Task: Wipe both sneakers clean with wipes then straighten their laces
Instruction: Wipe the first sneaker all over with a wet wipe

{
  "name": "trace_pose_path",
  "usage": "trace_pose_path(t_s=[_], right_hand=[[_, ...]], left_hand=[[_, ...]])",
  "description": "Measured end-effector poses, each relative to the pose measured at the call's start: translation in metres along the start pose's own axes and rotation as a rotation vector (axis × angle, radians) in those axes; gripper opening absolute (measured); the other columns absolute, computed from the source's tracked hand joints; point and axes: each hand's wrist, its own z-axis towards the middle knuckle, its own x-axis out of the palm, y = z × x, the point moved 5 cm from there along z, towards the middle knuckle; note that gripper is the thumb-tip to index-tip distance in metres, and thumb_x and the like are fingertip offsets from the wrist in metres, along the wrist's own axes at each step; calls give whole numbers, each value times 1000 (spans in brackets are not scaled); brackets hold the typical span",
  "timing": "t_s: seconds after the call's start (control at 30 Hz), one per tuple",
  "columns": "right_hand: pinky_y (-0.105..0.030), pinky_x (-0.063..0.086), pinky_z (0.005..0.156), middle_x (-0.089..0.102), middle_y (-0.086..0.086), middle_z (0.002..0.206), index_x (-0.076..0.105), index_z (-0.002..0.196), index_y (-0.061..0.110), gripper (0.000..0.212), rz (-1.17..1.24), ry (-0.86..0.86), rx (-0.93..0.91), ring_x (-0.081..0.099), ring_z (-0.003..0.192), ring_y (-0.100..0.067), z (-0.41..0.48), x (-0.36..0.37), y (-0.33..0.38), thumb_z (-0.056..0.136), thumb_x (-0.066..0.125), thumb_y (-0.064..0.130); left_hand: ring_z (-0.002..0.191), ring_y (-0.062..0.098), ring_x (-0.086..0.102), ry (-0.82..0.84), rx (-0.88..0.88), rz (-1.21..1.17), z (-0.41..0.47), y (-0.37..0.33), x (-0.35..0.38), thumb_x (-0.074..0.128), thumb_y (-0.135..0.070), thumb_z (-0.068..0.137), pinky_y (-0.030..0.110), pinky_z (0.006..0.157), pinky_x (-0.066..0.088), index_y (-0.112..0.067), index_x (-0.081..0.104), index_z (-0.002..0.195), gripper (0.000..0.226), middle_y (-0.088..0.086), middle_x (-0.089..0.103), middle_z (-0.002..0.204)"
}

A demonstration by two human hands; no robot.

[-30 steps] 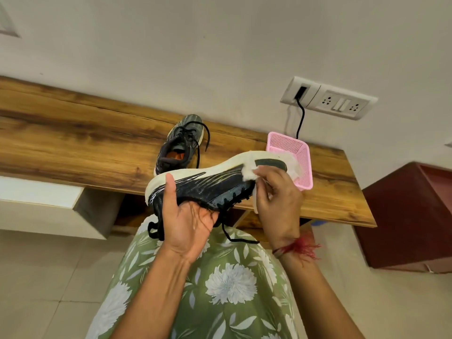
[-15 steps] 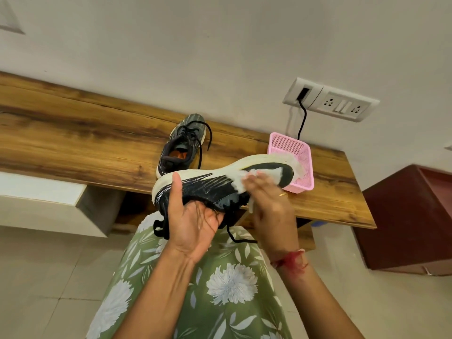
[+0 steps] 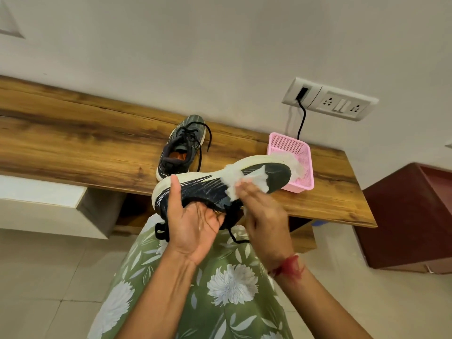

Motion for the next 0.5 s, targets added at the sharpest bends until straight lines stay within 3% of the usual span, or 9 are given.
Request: trace_pose_path(t_s=[0.1, 0.27, 0.4, 0.5], right_hand=[[-32, 44, 100, 63, -11, 121, 64, 116, 4, 37, -8, 85, -200, 57, 116, -21, -11, 1, 17, 84, 47, -2], [-41, 47, 96, 63, -11, 120, 64, 116, 7, 40, 12, -50, 120, 58, 114, -23, 5, -6, -20, 81, 50, -5], [-35, 46, 99, 63, -12, 119, 64, 115, 3, 37, 17, 30, -183, 58, 115, -23, -13, 4, 30, 84, 46, -2], [-36, 46, 99, 63, -11, 121, 64, 117, 4, 39, -17, 20, -131, 57, 116, -22, -5, -1, 12, 84, 44, -1]], left_hand=[[121, 31, 56, 9, 5, -3, 1, -1, -1, 33, -75, 78, 39, 107, 40, 1, 57, 126, 93, 22, 59, 128], [115, 29, 60, 5, -1, 10, 0, 2, 1, 36, -75, 77, 38, 102, 45, 1, 58, 125, 92, 20, 62, 124], [115, 29, 60, 6, -5, -6, 1, 1, -2, 35, -75, 77, 37, 104, 44, 1, 66, 116, 91, 22, 63, 121], [112, 27, 61, 6, -13, -24, 1, 3, -2, 36, -75, 77, 35, 100, 47, -2, 65, 119, 89, 19, 64, 121]])
